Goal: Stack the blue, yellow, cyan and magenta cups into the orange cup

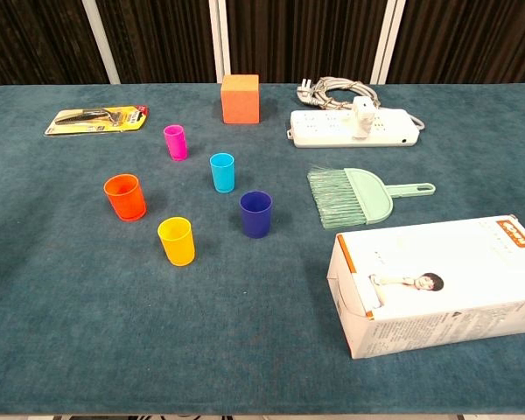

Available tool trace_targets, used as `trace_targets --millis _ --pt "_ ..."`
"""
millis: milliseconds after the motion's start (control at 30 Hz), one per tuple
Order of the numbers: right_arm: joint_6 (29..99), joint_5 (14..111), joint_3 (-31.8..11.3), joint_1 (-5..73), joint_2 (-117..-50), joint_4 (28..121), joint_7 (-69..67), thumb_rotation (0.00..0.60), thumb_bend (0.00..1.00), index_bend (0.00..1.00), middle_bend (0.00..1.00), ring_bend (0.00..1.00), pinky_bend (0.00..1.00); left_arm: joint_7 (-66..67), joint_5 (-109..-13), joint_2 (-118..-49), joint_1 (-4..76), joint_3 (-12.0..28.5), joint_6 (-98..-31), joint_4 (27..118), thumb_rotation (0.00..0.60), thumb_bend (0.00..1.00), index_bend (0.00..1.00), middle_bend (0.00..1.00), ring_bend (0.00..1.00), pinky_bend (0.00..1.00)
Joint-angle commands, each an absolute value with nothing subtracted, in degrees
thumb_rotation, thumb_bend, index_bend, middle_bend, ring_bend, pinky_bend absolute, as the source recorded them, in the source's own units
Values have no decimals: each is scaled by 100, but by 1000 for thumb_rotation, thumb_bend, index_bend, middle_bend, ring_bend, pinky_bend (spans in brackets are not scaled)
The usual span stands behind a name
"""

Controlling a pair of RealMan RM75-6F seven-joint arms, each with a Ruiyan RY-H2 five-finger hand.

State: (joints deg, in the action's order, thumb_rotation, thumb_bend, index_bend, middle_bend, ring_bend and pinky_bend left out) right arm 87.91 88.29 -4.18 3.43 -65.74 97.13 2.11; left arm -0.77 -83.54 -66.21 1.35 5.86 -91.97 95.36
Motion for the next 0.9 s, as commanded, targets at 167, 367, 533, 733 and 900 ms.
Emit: trace_targets --millis 167,367,533,733,900 --pt "8761 8806 -417 351 -6578 9712 228 600 343 36 45 77 36 -54 -8373 -6633 139 579 -9197 9534 600 224 0 58 0 0" --pt "8673 8784 -391 376 -6589 9732 283 600 344 36 45 77 36 -20 -8377 -6664 167 560 -9131 9535 600 224 0 54 0 0" --pt "8691 8756 -401 363 -6569 9761 290 600 344 36 45 77 36 -16 -8388 -6664 165 555 -9135 9535 600 222 0 54 0 0" --pt "8689 8723 -404 352 -6540 9796 261 600 343 36 44 77 36 -3 -8404 -6663 162 543 -9135 9546 600 213 0 53 0 0" --pt "8681 8715 -401 351 -6530 9815 269 600 344 36 45 77 36 19 -8440 -6670 180 512 -9093 9563 600 213 0 53 0 0"
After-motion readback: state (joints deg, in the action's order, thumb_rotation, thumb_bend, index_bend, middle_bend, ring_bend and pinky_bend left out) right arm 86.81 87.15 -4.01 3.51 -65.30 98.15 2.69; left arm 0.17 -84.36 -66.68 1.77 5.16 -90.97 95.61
